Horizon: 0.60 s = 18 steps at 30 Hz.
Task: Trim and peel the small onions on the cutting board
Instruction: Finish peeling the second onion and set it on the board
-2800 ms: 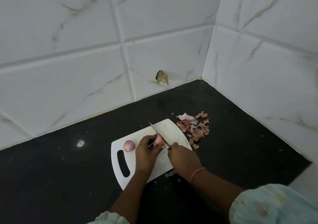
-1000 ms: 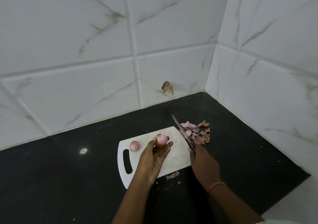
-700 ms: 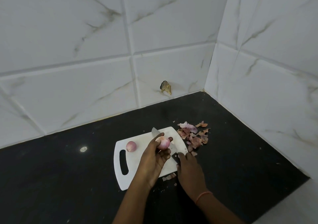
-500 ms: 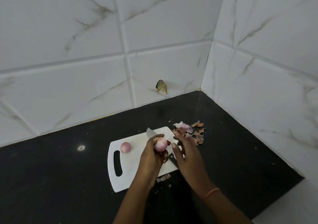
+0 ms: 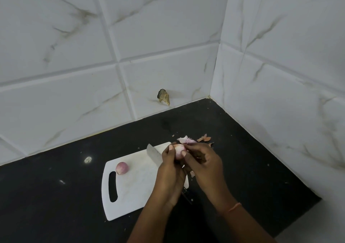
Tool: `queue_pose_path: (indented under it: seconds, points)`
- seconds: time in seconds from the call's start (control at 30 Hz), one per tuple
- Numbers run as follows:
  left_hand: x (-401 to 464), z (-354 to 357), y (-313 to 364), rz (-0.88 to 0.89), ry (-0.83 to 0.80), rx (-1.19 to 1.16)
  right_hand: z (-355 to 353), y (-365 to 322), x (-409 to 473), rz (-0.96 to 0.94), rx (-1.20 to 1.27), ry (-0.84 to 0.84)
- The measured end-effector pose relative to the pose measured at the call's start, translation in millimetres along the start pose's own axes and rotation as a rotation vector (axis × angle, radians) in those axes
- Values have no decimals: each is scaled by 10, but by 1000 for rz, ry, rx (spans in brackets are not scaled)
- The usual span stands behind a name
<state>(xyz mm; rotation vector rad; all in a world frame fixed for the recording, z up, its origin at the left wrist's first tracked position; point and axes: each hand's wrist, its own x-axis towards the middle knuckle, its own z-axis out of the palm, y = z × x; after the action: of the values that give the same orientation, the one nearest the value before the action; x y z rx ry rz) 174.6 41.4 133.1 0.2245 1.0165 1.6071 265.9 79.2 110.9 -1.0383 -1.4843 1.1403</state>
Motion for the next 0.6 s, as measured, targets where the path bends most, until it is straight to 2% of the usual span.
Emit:
queue_pose_path:
  seconds: [0.2,0.4,0.6]
  points:
    - [45,116,23,59,-7,-43,-92,-33,161,35,16,-23]
    - [16,245,36,77,59,-51,-59,-77,188,-41,-30,10]
    - [-19,376,70,93,114,-176,-41,-145,204,-95,-103,31]
